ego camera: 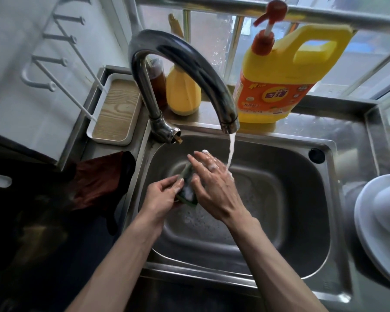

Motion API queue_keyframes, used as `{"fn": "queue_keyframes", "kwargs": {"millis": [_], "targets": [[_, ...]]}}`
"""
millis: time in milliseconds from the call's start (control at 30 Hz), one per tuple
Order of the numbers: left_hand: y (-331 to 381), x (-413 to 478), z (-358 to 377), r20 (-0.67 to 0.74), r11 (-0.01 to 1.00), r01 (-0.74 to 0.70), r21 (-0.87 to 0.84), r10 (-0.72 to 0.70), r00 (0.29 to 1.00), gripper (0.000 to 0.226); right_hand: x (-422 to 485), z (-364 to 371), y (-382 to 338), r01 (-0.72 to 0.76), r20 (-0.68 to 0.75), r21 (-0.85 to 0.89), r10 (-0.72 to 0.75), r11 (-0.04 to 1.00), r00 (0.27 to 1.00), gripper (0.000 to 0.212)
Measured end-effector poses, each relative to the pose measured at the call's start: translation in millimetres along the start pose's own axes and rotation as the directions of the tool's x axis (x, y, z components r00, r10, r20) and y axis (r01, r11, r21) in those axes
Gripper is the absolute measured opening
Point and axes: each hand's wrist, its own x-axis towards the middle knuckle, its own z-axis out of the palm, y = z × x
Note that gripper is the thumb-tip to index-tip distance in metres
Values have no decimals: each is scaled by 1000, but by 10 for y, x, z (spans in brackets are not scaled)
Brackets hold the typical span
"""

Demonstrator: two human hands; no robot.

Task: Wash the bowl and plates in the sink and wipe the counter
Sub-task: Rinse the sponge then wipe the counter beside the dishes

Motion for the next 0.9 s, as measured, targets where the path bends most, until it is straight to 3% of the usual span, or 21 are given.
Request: {"fn": "queue_keyframes", "kwargs": {"millis": [200,400,633,900], "targets": [[-31,43,-68,-109,998,-45,39,48,993,37,132,22,19,88,-63,-213,-104,973,993,42],[-78,65,-25,-114,998,-53,42,57,992,35,-134,-17,103,41,-264,-194,-93,980,960,20],[-170,81,147,-55,999,-45,21,46,997,34,-373,-76,193,44,-399,-227,-134,973,907,21],[-255,73,190,-23,999,-46,-19,46,999,32,-600,-54,113,152,-497,-210,-239,966,834,26]]}}
